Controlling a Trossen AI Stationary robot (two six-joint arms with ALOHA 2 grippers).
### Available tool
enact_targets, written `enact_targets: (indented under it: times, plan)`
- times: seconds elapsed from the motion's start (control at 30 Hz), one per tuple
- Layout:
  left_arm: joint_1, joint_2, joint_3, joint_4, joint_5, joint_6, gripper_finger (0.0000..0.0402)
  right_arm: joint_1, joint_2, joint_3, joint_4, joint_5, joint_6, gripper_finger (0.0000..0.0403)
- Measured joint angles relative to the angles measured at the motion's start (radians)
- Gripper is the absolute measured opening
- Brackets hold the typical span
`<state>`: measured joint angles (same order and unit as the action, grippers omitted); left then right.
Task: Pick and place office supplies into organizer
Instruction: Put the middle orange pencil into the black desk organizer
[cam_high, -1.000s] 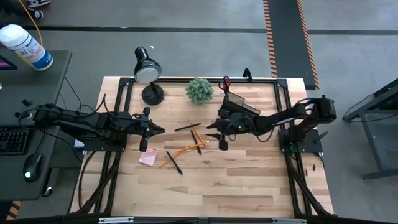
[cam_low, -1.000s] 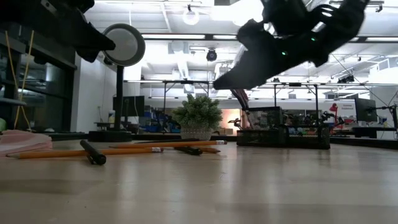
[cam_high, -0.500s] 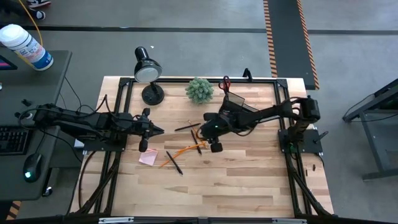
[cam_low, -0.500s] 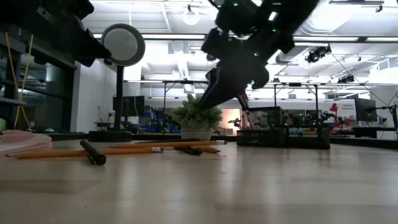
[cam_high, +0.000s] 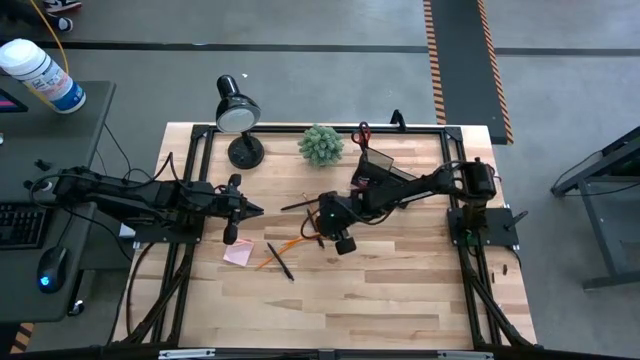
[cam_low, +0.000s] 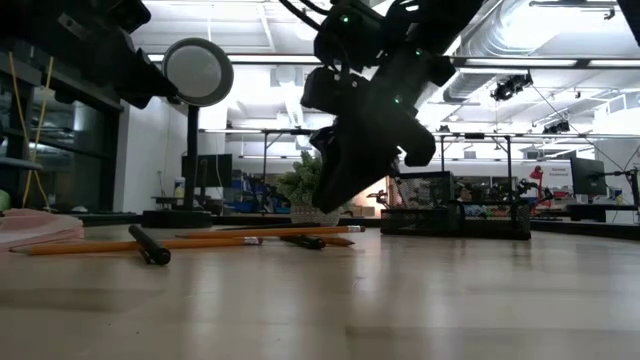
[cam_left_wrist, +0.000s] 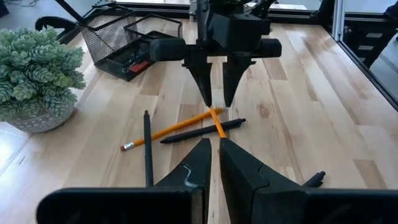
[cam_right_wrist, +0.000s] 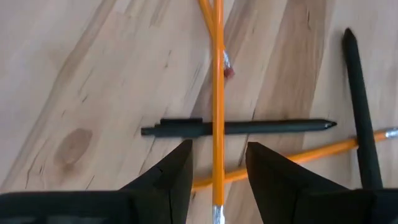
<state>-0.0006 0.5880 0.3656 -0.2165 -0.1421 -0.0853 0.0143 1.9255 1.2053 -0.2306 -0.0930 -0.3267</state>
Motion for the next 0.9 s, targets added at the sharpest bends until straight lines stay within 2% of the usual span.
enact_targets:
  times: [0.2,0.5,0.9]
  plan:
    - [0.0,0.0,0.0,-0.001,0.0,0.0,0.0024,0.0,0.0,0.0,-0.014,0.009,0.001,0.0139]
    - [0.0,0.0,0.0,-0.003,0.0,0.0,0.0024,0.0,0.0,0.0,-0.149,0.084,0.004,0.0139]
    - [0.0,0.0,0.0,-0.004,0.0,0.001,0.0023,0.0,0.0,0.0,-0.171,0.086,0.008,0.0139]
